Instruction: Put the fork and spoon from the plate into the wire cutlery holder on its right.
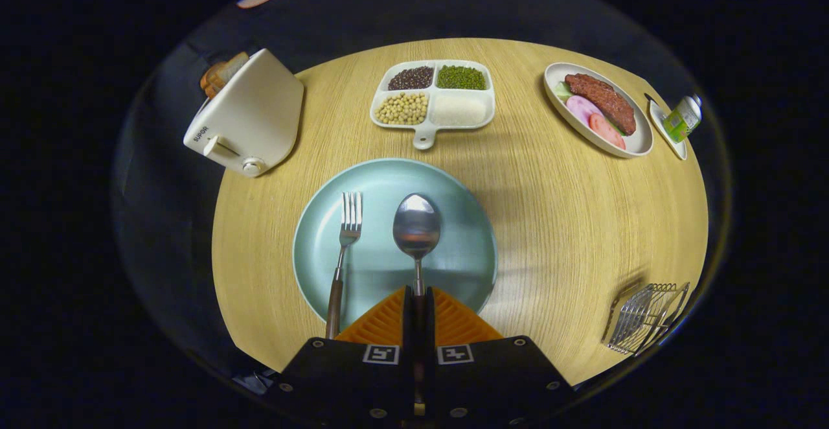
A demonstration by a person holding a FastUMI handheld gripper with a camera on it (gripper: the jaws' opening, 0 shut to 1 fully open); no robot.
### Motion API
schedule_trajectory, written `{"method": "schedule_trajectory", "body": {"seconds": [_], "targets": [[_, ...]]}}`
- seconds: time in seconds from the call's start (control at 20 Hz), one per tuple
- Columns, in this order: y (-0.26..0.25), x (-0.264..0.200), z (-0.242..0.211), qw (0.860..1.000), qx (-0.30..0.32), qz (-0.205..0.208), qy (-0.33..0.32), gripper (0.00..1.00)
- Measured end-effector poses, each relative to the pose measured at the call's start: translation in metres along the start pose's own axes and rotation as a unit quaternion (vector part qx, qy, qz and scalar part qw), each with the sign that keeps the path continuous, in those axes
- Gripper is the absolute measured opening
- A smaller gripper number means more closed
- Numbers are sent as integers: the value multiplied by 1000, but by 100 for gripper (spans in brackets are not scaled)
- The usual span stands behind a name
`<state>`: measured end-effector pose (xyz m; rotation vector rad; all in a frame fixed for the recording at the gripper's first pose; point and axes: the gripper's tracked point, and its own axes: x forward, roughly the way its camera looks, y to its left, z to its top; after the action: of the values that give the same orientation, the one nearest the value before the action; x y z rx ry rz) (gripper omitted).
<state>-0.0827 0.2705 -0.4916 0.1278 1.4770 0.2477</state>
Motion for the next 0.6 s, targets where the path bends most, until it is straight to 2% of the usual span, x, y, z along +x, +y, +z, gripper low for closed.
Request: {"method": "schedule_trajectory", "body": {"seconds": [0.3,0.6], "targets": [[-23,-62,14,998,19,21,-64,7],[-70,-131,18,992,40,17,-123,7]]}}
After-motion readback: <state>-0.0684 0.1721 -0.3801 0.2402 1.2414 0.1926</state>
